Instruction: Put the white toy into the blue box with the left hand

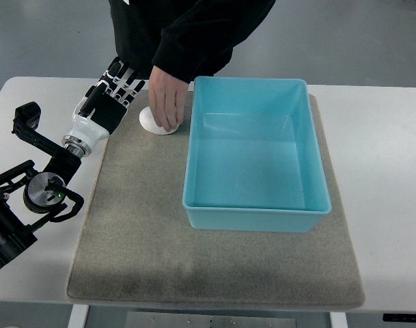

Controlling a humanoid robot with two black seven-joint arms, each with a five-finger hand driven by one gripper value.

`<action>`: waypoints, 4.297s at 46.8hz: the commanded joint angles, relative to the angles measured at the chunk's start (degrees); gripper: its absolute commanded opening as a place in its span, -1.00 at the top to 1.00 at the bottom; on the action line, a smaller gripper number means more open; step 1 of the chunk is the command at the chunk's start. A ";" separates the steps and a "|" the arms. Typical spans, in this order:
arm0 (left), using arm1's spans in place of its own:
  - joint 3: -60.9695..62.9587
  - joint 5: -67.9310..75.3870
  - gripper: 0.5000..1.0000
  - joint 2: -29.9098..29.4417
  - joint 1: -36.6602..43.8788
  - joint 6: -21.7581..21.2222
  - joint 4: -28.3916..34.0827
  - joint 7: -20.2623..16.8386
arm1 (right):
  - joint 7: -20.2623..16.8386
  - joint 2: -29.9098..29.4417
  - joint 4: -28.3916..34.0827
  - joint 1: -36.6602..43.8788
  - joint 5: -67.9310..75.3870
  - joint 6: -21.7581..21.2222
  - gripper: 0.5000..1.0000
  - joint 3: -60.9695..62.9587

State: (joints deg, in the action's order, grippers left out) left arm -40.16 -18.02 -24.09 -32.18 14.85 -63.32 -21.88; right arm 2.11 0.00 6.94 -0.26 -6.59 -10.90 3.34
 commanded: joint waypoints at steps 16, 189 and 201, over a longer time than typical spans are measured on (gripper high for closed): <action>-0.45 -0.35 -0.99 -0.44 -0.16 0.18 -2.60 -0.09 | 0.00 0.00 0.00 0.00 0.00 0.00 -0.74 0.00; 14.41 106.87 -0.29 -2.72 -18.26 -17.22 15.24 -0.09 | 0.00 0.00 0.00 0.00 0.00 0.00 -0.74 0.00; 15.11 111.45 -0.26 0.44 -18.88 -21.00 19.73 -0.09 | 0.00 0.00 0.00 0.00 0.00 0.00 -0.74 0.00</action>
State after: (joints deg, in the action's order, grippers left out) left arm -25.23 93.04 -24.25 -51.06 -5.57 -44.30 -21.98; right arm 2.14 0.00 6.95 -0.25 -6.59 -10.90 3.34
